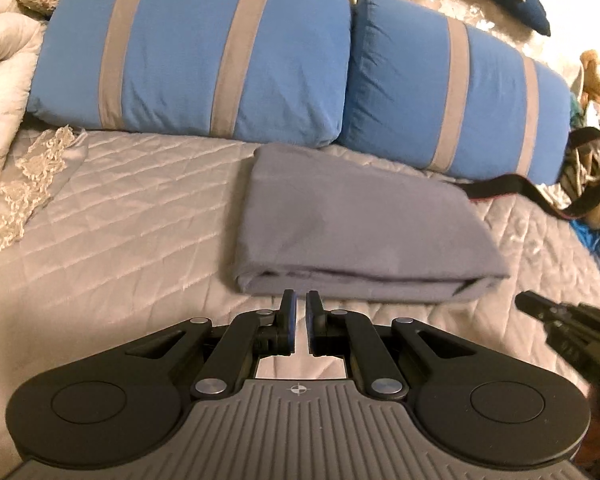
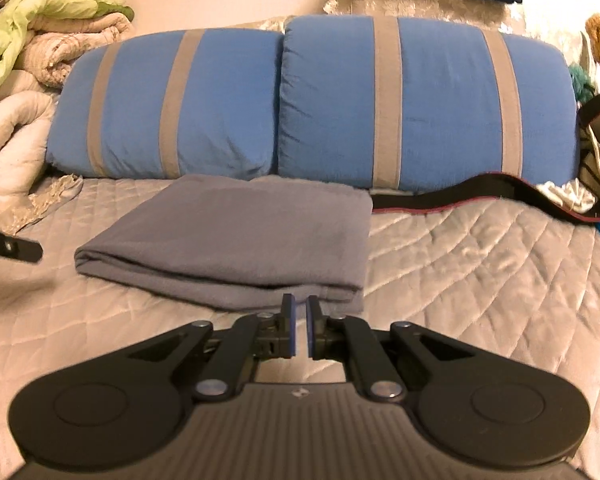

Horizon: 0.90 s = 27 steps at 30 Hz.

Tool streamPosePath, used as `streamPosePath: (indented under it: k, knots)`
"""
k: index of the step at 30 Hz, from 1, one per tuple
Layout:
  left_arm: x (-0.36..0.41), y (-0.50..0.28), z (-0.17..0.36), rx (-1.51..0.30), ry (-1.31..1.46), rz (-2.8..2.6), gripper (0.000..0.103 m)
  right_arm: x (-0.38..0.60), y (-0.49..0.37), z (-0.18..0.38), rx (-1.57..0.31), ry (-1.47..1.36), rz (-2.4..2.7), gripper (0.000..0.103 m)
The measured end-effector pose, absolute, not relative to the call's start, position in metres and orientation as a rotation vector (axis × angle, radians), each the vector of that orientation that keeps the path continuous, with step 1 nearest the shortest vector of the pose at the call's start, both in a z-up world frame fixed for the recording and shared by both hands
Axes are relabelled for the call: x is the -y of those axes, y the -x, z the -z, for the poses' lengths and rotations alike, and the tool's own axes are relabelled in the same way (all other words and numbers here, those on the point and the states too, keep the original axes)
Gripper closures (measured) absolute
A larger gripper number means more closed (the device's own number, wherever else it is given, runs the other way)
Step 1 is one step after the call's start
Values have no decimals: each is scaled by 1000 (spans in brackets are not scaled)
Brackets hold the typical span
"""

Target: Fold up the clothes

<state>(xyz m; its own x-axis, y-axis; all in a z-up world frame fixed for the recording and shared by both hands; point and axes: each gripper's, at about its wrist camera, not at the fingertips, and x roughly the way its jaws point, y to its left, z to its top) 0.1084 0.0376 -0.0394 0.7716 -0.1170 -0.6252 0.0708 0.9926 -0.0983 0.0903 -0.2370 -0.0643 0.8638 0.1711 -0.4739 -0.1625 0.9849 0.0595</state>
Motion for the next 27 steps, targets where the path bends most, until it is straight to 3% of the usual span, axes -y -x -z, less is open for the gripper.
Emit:
streamPosePath:
  k: [1, 2, 3, 4, 5, 6, 7, 8, 9, 10, 11, 23, 27]
  knots:
    - [-37, -107, 44, -687, 58, 100, 97, 235, -89, 65, -501, -17, -171, 86]
    - [-37, -106, 46, -686, 45, 104, 97, 233, -88, 65, -504, -16, -168, 86]
    - [-36, -104, 49, -685, 33, 108, 97, 231, -87, 64, -502, -6, -165, 77]
    - [-36, -103, 50, -683, 18, 108, 97, 228, -86, 64, -499, 5, -162, 56]
    - [-36, -102, 50, -678, 4, 108, 97, 226, -86, 64, -494, 18, -157, 42]
    - [-36, -102, 50, -672, -3, 111, 94, 224, -86, 63, -484, 25, -151, 10]
    - [-36, -102, 50, -665, -12, 110, 78, 223, -86, 63, -474, 31, -145, 1]
    - [-36, -101, 50, -652, -11, 100, 65, 222, -85, 63, -462, 34, -152, 0]
    - [-36, -101, 50, -640, -9, 89, 36, 221, -86, 63, -461, 40, -155, 0]
    - [-38, -99, 50, -604, 9, 80, 16, 220, -87, 63, -466, 45, -151, 0]
    - [-40, -97, 50, -563, 33, 68, 9, 219, -88, 63, -470, 51, -145, 0]
    - [-27, -114, 72, -651, -56, 46, 6, 215, -96, 68, -509, 63, -146, 0]
    - [-24, -124, 95, -786, -82, 37, 5, 212, -108, 81, -617, 69, -131, 0]
